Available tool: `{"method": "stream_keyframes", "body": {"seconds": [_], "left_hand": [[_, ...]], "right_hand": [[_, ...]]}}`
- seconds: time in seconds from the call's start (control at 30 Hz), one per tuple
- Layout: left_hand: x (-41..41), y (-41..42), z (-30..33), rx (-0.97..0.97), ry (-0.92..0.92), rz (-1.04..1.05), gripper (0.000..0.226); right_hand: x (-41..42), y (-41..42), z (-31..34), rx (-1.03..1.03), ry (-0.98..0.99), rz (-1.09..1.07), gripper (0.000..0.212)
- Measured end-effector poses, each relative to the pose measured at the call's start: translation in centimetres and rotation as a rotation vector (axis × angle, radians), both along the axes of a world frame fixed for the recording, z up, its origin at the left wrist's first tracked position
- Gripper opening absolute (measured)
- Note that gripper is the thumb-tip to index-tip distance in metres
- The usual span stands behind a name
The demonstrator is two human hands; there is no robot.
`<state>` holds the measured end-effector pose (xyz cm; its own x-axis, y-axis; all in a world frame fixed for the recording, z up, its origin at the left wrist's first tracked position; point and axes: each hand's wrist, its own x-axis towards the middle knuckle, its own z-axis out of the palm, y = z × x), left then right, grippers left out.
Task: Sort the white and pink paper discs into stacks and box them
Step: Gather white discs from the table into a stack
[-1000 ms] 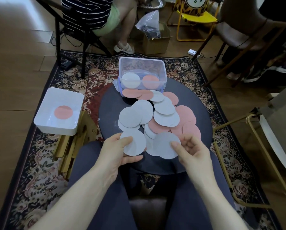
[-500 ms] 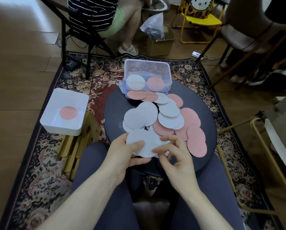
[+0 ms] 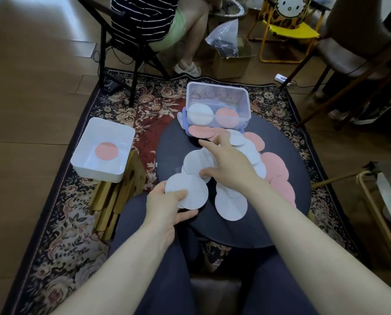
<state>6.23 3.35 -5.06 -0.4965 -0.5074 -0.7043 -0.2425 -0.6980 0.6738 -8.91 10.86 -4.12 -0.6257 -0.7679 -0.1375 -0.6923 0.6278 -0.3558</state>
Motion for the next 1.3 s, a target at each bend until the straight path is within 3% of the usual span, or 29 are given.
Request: {"method": "stream_keyframes", "body": {"seconds": [0.07, 0.23, 0.47, 0.7, 0.87, 1.13, 1.3], "left_hand": [[0.0, -0.2, 0.0, 0.004, 0.004, -0.013, 0.021], [-0.1, -0.1, -0.1, -0.002, 0.014, -0.027, 0.02], [-0.1, -0.1, -0.2, -0.029, 0.015, -0.043, 0.02], [-0.3, -0.2, 0.1, 0.013, 0.094, -0.138, 0.014], [-0.4, 0.4, 0.4, 0.007, 0.175, -0.209, 0.019], [-0.2, 1.0, 0.3, -0.005, 0.236, -0.272, 0.019], [-0.2, 0.8, -0.1, -0.012, 0.198, -0.227, 0.022]], "right_hand": [[-0.2, -0.1, -0.2, 0.021, -0.028, -0.009, 0.068], [0.3, 0.7, -1.1, -0.152, -0.059, -0.087, 0.057], [0.7, 1.3, -1.1, -0.329, -0.26, -0.257, 0.037], [2.8, 4.6, 0.0, -0.685, -0.329, -0.394, 0.021], [5.8, 7.4, -1.5, -0.701, -0.116, -0.189, 0.025], [7.3, 8.7, -2.5, -0.674, -0.138, -0.101, 0.024], [4.9, 8.6, -1.6, -0.702, -0.116, -0.294, 0.031]]}}
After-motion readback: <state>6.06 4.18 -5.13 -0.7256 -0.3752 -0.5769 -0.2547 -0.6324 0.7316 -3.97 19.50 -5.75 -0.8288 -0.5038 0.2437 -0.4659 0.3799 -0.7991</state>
